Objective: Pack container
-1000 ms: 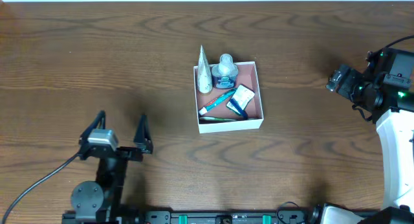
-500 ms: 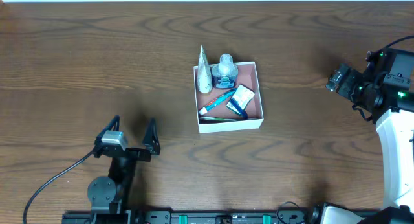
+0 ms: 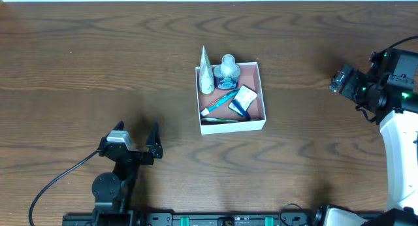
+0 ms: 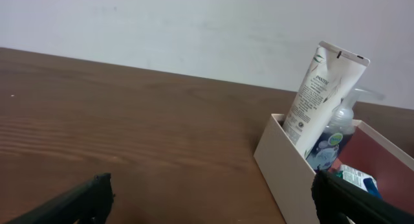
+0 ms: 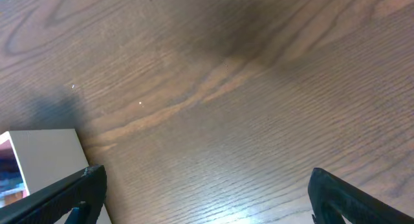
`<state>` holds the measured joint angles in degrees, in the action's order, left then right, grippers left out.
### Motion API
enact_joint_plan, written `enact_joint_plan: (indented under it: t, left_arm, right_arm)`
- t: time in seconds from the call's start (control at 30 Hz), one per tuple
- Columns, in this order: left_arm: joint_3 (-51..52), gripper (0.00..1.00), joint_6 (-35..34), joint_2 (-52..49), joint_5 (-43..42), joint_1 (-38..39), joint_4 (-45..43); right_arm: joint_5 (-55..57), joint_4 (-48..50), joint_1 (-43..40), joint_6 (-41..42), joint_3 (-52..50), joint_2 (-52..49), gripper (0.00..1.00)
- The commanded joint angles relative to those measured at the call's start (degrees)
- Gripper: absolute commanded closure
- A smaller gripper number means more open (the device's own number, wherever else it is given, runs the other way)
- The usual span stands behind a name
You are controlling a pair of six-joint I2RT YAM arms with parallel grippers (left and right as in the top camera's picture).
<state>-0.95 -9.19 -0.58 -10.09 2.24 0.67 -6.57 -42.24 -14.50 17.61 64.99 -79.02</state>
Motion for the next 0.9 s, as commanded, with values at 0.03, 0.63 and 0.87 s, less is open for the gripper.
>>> enact_joint_plan:
  t: [0.03,0.63,0.87]
  left_arm:
    - [0.7,0.02,-0.1,0.3,-0.4,-0.3,2.4]
    - [0.7,0.02,-0.1,0.3,-0.4,-0.3,2.4]
    - [0.7,0.02,-0.1,0.3,-0.4,-0.3,2.4]
  right_arm:
    - [0.3,0.0,-0.4,0.6,0.6,-0.1,0.01]
    - [0.3,0.0,-0.4,0.6,0.6,-0.1,0.01]
    - [0.3,-0.3,0.2,0.6,0.5,3.0,0.01]
